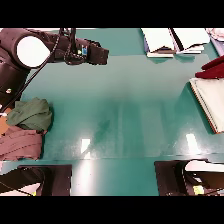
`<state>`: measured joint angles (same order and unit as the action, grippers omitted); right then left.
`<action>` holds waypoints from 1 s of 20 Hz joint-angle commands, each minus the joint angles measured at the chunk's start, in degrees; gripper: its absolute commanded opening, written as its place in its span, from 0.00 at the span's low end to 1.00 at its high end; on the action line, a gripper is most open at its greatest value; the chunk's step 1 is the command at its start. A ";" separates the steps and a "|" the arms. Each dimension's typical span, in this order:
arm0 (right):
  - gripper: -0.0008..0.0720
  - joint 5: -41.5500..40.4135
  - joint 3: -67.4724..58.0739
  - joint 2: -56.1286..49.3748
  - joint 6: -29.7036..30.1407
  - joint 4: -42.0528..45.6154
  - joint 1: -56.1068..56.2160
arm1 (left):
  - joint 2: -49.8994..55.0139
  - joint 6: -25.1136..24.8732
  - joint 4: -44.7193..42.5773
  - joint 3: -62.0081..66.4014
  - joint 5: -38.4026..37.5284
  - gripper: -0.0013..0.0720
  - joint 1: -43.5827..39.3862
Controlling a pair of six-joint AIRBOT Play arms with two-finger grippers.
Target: Fold the shirts.
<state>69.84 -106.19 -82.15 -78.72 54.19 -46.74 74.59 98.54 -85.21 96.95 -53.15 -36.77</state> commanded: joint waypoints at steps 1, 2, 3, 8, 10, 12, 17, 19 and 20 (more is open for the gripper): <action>0.04 1.20 6.84 4.42 0.13 0.04 -2.60 | 0.04 -0.42 -0.02 0.02 -0.02 0.05 -0.02; 0.04 1.38 10.12 5.84 0.68 0.37 -3.63 | 0.04 -1.16 0.00 0.02 -0.02 0.05 -0.02; 0.04 1.57 13.51 7.32 0.96 2.38 -4.63 | 0.04 -1.20 0.00 0.02 -0.02 0.05 -0.02; 0.04 3.43 29.83 14.43 1.86 18.45 -8.92 | 0.04 -1.55 0.00 0.02 -0.07 0.05 -0.02; 0.42 3.93 33.90 16.15 1.86 22.56 -11.39 | 0.04 -1.53 0.00 0.02 -0.02 0.05 -0.02; 0.86 4.04 35.82 17.40 1.84 25.99 -13.79 | 0.04 -1.53 0.00 0.02 -0.04 0.05 -0.02; 0.88 0.02 35.80 21.97 1.81 25.57 -15.63 | 0.04 -1.53 0.00 0.02 -0.04 0.05 -0.02; 0.88 -4.13 35.80 24.44 1.79 21.31 -13.05 | 0.04 -1.51 0.09 0.02 -0.04 0.05 -0.02; 0.88 -5.77 35.80 25.55 1.81 17.09 -10.82 | 0.04 -1.51 0.13 0.02 0.07 0.05 -0.02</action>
<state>68.95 -70.74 -59.64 -76.90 77.19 -60.27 74.59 97.01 -85.19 96.95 -53.19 -36.77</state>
